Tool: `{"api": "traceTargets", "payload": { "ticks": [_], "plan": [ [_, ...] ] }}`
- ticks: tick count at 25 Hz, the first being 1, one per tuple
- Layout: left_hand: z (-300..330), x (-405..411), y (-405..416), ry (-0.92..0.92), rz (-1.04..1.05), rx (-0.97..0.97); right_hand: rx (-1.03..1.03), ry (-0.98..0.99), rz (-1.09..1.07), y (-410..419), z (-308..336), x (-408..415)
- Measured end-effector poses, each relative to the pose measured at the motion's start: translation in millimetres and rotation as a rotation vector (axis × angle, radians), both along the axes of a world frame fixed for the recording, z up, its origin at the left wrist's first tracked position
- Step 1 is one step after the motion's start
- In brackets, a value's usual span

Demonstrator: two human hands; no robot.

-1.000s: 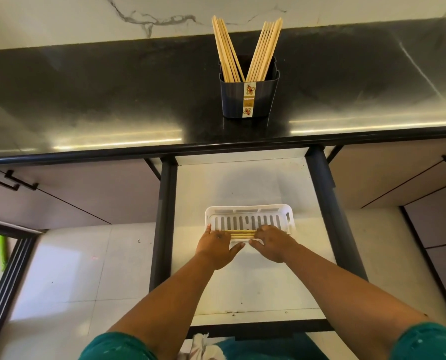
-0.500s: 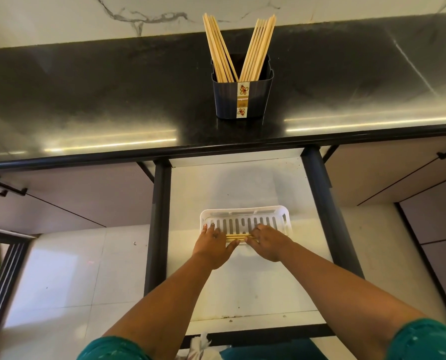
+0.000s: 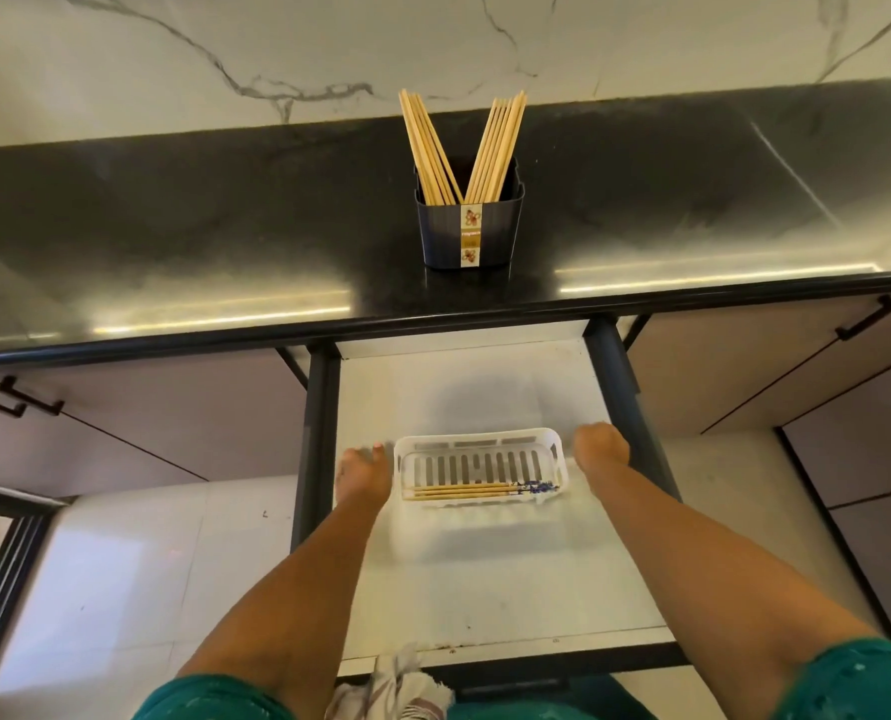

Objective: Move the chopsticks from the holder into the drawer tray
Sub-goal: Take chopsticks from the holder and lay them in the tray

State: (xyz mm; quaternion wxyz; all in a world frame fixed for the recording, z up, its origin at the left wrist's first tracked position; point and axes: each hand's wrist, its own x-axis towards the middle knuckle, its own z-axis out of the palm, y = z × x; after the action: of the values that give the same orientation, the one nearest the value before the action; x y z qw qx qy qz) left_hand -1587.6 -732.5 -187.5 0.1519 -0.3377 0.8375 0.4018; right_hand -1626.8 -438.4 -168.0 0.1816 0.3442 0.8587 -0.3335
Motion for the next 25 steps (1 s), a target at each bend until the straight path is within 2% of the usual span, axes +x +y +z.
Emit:
{"api": "traceTargets", "payload": {
  "ticks": [1,2,4,7,10,15,16,18,21,25],
  "plan": [
    [-4.5,4.9,0.2,-0.142,0.065,0.187,-0.078,-0.106,-0.032,6.1,-7.4,5.0],
    [-8.9,11.8,3.9,-0.194,0.109,0.379,-0.115,-0.116,0.041,6.2,-11.9,15.4],
    [-21.8,20.6,11.0,-0.154,0.098,0.504,-0.228,-0.056,-0.040,3.1,-31.3,29.8],
    [-26.7,19.0,13.2,-0.098,0.045,0.420,-0.220,-0.044,-0.002,-3.4,-39.7,36.2],
    [-29.5,14.0,10.4,-0.140,0.113,0.402,-0.189,-0.038,0.038,-2.6,-36.1,35.7],
    [-29.9,14.4,15.2,-0.193,0.213,0.408,-0.235,-0.110,-0.088,-5.3,-40.8,27.1],
    [-28.0,14.3,14.5,-0.185,0.192,0.354,-0.158,-0.114,-0.071,-5.9,-39.6,25.2],
    [-22.6,11.6,13.9,-0.117,0.104,0.213,-0.018,-0.014,-0.038,-7.0,-30.7,19.3],
    [-1.5,1.3,17.6,0.079,-0.040,0.017,0.005,0.237,0.096,-19.7,-8.6,5.4],
    [41.0,-34.8,37.3,0.295,-0.143,-0.014,0.027,0.494,0.290,-55.0,40.4,-25.8]
  ]
}}
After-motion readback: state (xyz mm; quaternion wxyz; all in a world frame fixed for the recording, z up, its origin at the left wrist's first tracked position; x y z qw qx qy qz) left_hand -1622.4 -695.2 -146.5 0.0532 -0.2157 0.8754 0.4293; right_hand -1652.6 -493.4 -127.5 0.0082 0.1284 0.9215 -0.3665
